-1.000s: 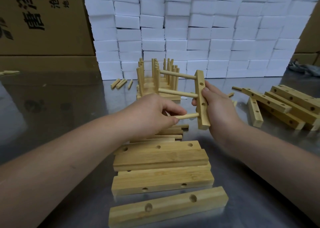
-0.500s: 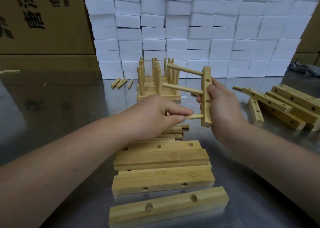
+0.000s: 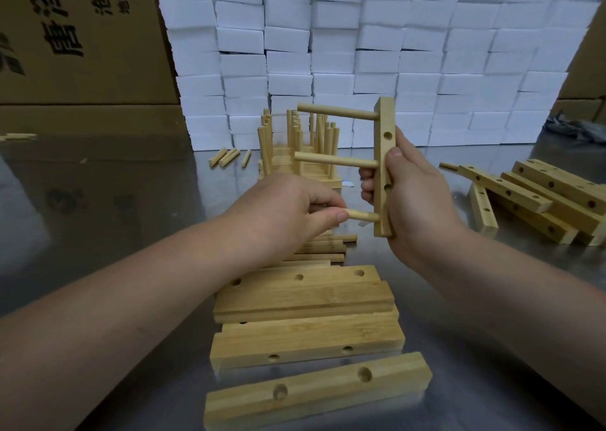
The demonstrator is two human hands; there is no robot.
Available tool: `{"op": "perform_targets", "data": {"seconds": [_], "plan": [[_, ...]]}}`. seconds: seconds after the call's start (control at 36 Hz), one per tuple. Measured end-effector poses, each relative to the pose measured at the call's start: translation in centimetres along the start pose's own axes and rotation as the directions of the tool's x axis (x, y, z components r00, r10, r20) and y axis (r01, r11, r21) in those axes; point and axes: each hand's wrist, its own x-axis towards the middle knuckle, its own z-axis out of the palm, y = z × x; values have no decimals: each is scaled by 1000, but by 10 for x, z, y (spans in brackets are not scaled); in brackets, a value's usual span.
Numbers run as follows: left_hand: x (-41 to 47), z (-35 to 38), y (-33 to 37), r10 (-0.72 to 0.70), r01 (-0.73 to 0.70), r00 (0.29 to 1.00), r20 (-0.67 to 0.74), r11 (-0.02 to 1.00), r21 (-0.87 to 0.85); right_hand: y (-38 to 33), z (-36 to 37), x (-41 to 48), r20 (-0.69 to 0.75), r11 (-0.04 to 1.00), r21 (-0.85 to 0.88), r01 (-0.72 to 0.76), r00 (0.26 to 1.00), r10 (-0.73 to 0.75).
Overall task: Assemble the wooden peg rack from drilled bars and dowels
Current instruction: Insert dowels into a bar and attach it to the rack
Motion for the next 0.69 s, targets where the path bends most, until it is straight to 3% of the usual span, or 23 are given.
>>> {"op": "perform_targets", "data": {"seconds": [0.17, 0.39, 0.5, 0.69], "plan": [[-1, 3, 3, -1, 1, 1000, 2, 1000, -19, 1, 2, -2, -11, 999, -10, 33, 999, -33], [3, 4, 5, -175, 185, 982, 69, 963, -197, 0, 3, -7, 3, 995, -51, 87, 996, -87], [3, 1, 8, -204, 217, 976, 83, 954, -205, -1, 4, -6, 16, 998, -46, 32, 999, -31], [9, -11, 4, -313, 351, 936, 159, 818, -455, 2, -5, 7, -72, 987, -121, -107, 992, 99]]}}
